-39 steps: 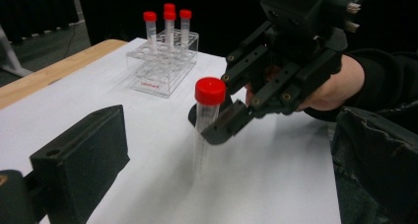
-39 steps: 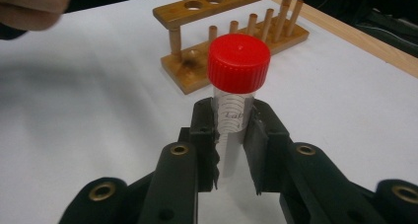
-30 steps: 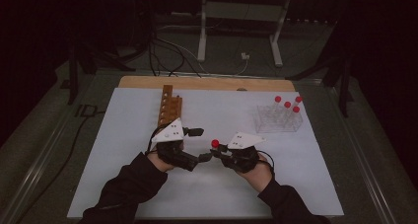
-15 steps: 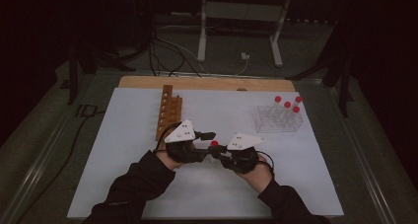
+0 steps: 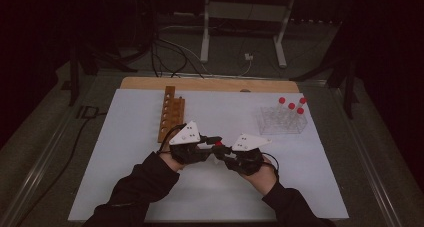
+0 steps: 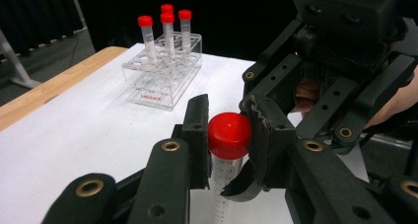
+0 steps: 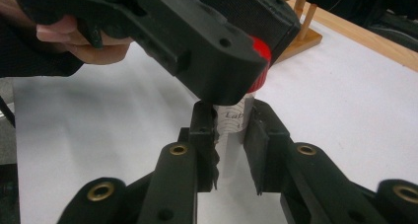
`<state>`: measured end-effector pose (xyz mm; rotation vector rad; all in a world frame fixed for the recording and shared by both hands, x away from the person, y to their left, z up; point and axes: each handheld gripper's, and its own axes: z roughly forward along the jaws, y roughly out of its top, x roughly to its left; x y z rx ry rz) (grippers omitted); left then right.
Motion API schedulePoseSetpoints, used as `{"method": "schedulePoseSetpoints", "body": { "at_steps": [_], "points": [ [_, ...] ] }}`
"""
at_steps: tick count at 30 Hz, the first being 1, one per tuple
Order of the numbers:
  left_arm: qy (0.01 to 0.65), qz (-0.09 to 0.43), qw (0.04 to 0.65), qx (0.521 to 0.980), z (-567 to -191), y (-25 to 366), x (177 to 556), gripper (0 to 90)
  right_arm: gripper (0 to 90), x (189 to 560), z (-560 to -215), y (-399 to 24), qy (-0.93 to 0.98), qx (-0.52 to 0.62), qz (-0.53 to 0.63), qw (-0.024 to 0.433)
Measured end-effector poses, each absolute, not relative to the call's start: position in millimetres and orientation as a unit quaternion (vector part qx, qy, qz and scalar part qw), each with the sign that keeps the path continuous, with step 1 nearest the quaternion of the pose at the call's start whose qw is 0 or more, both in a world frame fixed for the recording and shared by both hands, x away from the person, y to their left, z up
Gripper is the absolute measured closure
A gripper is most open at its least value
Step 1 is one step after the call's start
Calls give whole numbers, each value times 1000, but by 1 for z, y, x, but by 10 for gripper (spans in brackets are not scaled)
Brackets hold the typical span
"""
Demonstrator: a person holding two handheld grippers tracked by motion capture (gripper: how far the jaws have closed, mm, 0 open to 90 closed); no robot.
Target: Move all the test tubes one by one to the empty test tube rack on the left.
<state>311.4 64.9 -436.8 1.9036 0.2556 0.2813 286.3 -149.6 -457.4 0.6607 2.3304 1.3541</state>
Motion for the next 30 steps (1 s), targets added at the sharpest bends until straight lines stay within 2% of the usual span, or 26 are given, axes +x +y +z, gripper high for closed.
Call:
{"method": "schedulePoseSetpoints", "body": {
  "at_steps": [1, 4, 8, 14, 16, 17, 18, 25, 30],
  "points": [
    [109, 120, 565, 809, -437, 65, 311, 720, 745, 286, -457, -150, 826, 234, 480, 182],
    [110, 120, 565, 809, -435, 66, 312, 720, 648, 286, -457, -152, 823, 238, 483, 180],
    [111, 128, 565, 808, -431, 69, 312, 721, 589, 287, -458, -156, 819, 247, 485, 179],
    [117, 138, 562, 807, -424, 80, 315, 721, 321, 286, -459, -165, 812, 266, 489, 176],
    [119, 142, 562, 806, -422, 84, 316, 721, 285, 286, -460, -167, 812, 267, 490, 173],
    [121, 144, 561, 806, -421, 87, 317, 721, 204, 285, -461, -168, 812, 270, 487, 173],
    [121, 147, 562, 805, -420, 89, 317, 721, 204, 285, -461, -168, 812, 270, 487, 173],
    [136, 159, 560, 802, -413, 105, 321, 721, 44, 280, -463, -177, 805, 288, 489, 174],
    [150, 178, 553, 800, -406, 119, 326, 721, 0, 280, -464, -182, 802, 292, 491, 175]
  ]
}}
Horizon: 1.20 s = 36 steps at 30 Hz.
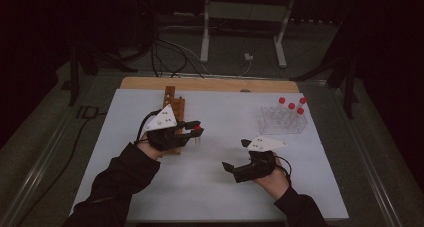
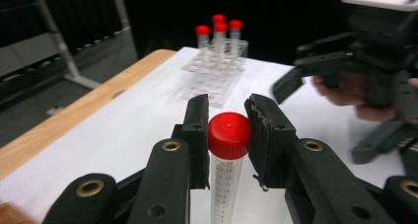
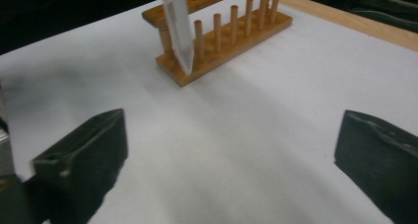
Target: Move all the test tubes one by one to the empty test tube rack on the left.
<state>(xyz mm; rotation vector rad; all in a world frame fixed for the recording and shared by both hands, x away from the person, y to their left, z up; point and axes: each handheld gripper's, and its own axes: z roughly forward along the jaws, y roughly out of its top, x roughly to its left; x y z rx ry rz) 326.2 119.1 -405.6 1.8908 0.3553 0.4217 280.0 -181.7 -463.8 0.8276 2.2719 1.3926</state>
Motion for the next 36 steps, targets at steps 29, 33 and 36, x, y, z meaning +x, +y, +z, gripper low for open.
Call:
{"method": "schedulePoseSetpoints", "body": {
  "at_steps": [29, 33, 36],
  "points": [
    [249, 256, 552, 754, -380, 163, 383, 722, 0, 276, -461, -184, 793, 280, 503, 197],
    [267, 266, 558, 739, -378, 170, 392, 721, 0, 277, -461, -185, 793, 278, 504, 197],
    [278, 273, 560, 731, -377, 174, 400, 721, 0, 278, -461, -187, 792, 277, 508, 198]
  ]
}}
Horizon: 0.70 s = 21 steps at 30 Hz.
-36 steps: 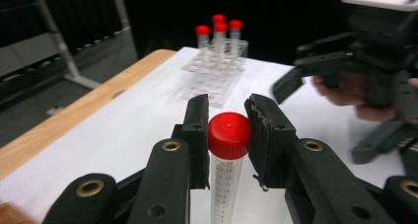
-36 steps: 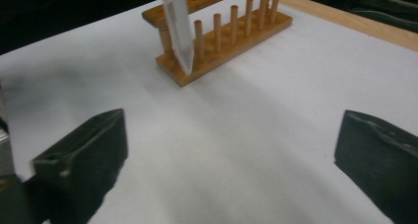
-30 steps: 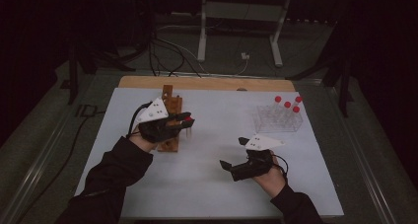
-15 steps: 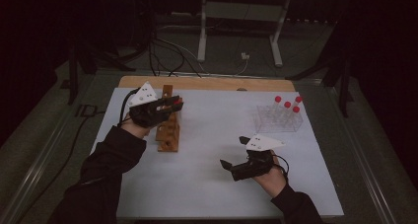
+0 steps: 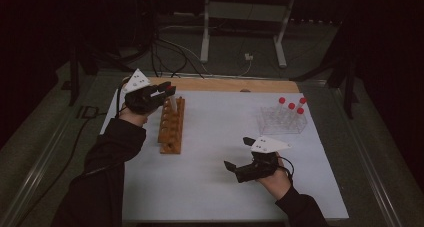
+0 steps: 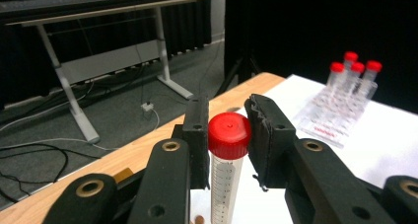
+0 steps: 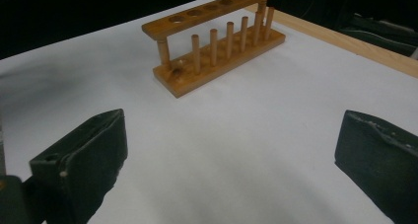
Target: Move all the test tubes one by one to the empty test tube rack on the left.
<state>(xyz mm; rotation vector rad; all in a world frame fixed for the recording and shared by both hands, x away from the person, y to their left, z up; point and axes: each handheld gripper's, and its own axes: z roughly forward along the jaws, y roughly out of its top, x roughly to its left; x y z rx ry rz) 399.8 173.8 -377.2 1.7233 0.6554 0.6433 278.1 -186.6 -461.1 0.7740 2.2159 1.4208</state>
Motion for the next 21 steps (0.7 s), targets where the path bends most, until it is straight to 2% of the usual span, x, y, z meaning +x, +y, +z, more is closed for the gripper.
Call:
{"method": "schedulePoseSetpoints", "body": {
  "at_steps": [10, 21],
  "points": [
    [309, 308, 561, 703, -374, 178, 425, 721, 0, 277, -459, -188, 791, 276, 508, 200],
    [350, 333, 563, 671, -387, 185, 450, 721, 0, 278, -460, -189, 792, 275, 507, 202]
  ]
}}
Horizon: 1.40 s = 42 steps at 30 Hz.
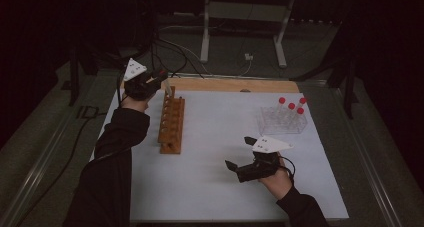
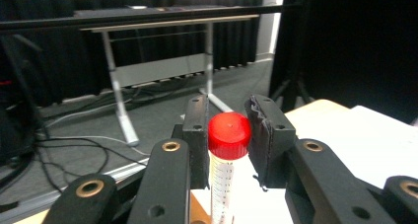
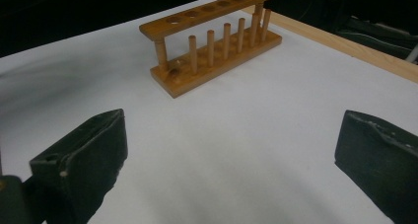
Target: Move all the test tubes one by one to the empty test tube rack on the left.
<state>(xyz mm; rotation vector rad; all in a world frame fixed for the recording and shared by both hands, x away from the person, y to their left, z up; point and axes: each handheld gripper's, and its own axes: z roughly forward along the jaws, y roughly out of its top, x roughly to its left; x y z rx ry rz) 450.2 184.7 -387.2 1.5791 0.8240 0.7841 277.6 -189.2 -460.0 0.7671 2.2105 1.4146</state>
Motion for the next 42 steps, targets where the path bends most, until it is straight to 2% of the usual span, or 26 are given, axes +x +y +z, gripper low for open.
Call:
{"method": "schedulePoseSetpoints", "body": {
  "at_steps": [13, 42],
  "points": [
    [378, 334, 550, 666, -417, 182, 468, 721, 0, 279, -461, -190, 792, 277, 506, 200],
    [392, 330, 492, 704, -455, 171, 479, 720, 0, 284, -461, -193, 801, 264, 506, 182]
  ]
}}
